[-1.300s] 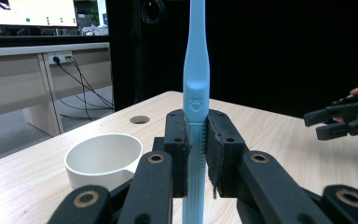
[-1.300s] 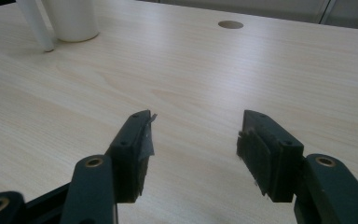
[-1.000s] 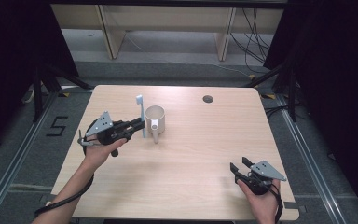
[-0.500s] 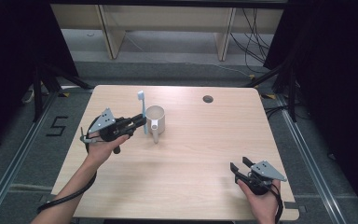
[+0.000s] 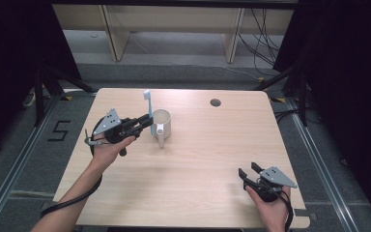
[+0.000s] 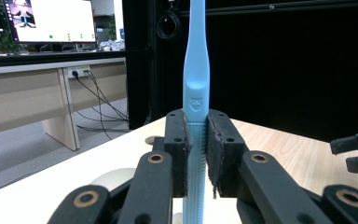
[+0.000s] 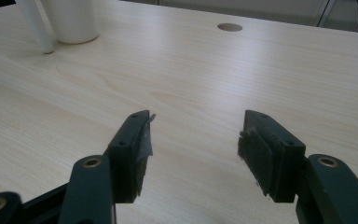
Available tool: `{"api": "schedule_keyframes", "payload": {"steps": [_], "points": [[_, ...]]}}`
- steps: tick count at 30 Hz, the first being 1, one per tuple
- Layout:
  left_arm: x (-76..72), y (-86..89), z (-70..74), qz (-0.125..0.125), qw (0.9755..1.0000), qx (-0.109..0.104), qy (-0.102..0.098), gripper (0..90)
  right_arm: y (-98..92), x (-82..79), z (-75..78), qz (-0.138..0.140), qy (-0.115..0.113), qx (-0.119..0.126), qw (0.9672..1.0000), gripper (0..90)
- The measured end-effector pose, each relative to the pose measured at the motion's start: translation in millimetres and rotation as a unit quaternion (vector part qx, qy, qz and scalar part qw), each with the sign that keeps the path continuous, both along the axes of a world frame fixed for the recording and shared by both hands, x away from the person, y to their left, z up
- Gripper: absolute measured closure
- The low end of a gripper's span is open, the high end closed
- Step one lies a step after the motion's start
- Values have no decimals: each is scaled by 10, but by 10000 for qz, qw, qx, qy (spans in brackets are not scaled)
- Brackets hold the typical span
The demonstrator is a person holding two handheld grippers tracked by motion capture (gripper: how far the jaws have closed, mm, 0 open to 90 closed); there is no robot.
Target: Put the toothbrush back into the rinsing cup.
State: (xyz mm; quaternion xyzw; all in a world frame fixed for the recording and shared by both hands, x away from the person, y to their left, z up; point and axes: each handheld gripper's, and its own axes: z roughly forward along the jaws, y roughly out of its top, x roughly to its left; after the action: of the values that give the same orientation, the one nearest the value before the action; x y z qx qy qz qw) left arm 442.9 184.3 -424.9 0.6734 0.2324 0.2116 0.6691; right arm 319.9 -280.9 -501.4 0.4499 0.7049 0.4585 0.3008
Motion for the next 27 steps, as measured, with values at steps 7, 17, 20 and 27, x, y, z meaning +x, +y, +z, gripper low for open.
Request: {"api": "schedule_keyframes", "payload": {"steps": [7,17,20,27], "points": [[33,-49,15,40,10000,-50,-27,786,1,-1,-1,3,9,-1,10000,434],[67,-95,20,66,9999,-118,-60,786,-2,0,-2,4,-8,-8,10000,434],[77,-103,9,80,9999,-129,-52,786,2,3,-7,9,-33,53,10000,433],[100,-123,-3,94,9998,-180,-48,786,-2,-1,-5,5,-17,5,10000,433]]}}
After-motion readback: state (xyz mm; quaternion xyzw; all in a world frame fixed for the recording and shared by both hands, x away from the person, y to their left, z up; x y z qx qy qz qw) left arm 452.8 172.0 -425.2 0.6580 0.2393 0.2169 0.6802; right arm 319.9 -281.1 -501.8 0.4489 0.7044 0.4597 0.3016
